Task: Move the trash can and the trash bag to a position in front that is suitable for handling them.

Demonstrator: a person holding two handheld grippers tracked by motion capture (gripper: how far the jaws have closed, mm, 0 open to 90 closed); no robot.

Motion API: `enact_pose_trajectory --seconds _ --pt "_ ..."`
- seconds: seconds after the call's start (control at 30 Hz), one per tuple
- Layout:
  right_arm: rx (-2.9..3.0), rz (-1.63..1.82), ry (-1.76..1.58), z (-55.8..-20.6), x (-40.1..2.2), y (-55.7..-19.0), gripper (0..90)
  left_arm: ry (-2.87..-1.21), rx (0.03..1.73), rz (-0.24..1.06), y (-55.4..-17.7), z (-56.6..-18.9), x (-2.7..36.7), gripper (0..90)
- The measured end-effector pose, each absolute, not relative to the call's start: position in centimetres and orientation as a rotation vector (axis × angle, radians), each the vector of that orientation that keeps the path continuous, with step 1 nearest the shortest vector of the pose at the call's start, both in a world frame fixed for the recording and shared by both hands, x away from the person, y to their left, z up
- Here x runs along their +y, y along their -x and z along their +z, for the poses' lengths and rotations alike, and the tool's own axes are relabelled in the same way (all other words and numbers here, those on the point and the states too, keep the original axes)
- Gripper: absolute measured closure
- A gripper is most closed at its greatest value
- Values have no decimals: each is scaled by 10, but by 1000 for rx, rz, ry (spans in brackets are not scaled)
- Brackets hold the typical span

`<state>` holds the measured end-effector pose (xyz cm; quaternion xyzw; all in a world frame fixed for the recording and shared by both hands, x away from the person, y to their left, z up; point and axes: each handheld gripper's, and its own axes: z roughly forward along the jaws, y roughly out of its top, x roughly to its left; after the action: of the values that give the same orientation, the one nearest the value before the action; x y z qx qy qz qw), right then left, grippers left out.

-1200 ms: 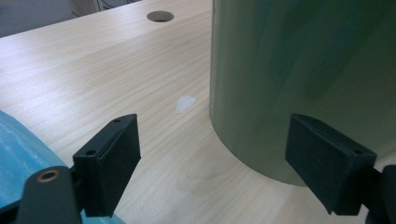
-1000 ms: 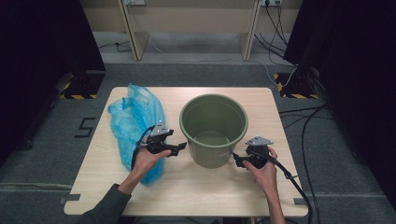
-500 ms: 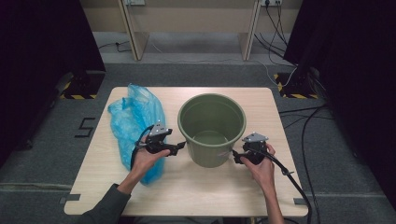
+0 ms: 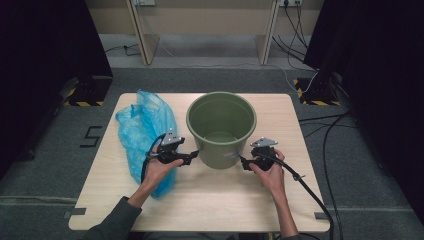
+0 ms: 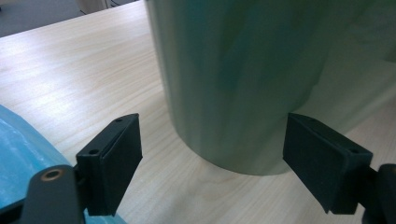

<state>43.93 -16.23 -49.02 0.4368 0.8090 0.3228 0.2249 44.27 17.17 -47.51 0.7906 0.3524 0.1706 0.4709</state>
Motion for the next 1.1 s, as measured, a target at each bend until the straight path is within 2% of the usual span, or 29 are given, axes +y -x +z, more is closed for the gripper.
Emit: enact_pose_trajectory --seconds 1.1 --pt "2275 1011 -1102 -482 -120 -457 199 -1886 914 428 -452 -474 193 189"
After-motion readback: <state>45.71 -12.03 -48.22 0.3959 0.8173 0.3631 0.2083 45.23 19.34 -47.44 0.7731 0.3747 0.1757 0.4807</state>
